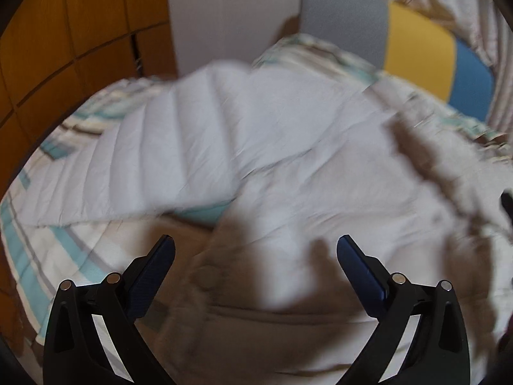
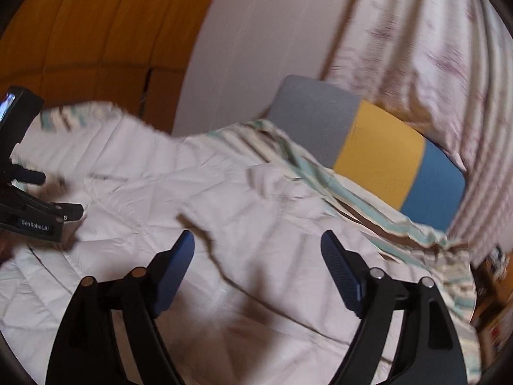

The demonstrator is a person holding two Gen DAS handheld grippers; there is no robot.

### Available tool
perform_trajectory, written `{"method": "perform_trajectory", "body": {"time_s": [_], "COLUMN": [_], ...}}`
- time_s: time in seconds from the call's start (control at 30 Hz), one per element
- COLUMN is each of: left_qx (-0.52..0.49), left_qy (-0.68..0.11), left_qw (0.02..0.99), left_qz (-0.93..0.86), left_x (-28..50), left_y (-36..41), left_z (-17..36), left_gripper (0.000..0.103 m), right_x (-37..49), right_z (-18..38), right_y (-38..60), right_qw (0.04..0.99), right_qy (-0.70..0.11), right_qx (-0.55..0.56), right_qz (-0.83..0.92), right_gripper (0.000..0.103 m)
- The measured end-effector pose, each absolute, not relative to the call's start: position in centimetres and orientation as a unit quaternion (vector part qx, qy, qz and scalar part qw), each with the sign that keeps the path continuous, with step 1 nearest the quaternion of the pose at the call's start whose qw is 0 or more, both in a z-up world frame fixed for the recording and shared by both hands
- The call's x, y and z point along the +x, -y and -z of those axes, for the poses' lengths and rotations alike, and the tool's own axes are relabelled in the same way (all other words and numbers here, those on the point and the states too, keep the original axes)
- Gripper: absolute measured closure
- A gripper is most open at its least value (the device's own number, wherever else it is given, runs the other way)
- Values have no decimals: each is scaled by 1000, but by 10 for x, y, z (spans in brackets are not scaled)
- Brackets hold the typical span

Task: Fold large clothes
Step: 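Carry the held sleeve with the right tool across the jacket front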

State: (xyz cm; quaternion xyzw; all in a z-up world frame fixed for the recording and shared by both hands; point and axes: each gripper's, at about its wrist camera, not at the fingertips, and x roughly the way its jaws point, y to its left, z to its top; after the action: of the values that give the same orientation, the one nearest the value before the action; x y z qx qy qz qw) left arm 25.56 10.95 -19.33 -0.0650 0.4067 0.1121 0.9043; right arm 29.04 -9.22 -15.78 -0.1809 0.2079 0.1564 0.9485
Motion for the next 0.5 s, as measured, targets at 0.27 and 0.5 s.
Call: {"method": "perform_trajectory", "body": {"time_s": [0.27,0.5], "left_qx": [-57,21], "left_qy": [-349,-374], "left_qw": [935,927], "left_qz": [-10,-18], "left_x": [301,365], "left_y": [-18,32], "left_z": [148,188], "left_gripper": [3,25], "right_x": [295,312], "right_z": [161,158], "right_y": [220,313], "right_qw": [957,934], "right_qy": [-289,-311], "right_qx": [-4,150], "right_qz": [15,88], "right_gripper": [42,65]}}
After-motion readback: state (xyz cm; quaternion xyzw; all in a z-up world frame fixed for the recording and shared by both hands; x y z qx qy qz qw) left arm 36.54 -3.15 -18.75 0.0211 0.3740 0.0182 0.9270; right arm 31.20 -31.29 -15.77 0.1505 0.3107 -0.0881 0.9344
